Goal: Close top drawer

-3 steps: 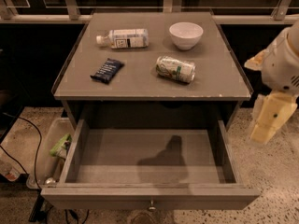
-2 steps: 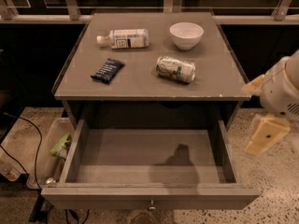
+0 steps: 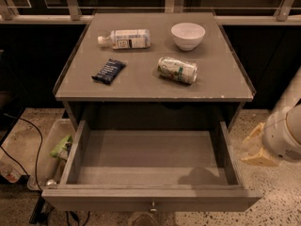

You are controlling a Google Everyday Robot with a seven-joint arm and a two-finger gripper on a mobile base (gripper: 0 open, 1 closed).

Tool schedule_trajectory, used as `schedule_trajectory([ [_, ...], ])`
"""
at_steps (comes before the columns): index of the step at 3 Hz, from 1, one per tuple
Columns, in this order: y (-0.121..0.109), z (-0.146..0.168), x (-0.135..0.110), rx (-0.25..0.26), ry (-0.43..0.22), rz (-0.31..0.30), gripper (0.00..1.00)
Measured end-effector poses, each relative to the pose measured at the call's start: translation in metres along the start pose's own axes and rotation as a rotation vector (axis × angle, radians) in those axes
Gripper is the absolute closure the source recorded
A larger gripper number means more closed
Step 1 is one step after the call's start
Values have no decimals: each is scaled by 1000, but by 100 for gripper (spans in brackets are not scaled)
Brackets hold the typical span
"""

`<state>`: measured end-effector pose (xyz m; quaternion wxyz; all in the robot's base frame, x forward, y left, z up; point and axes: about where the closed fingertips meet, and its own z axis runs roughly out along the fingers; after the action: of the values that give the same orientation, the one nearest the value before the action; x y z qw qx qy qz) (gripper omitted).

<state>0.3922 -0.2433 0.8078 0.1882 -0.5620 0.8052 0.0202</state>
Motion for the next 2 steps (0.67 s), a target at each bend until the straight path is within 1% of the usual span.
schedule_trajectory([
  [1, 1, 4, 2, 2, 1, 4, 86],
  [2, 3, 6, 3, -4, 1, 6, 100],
])
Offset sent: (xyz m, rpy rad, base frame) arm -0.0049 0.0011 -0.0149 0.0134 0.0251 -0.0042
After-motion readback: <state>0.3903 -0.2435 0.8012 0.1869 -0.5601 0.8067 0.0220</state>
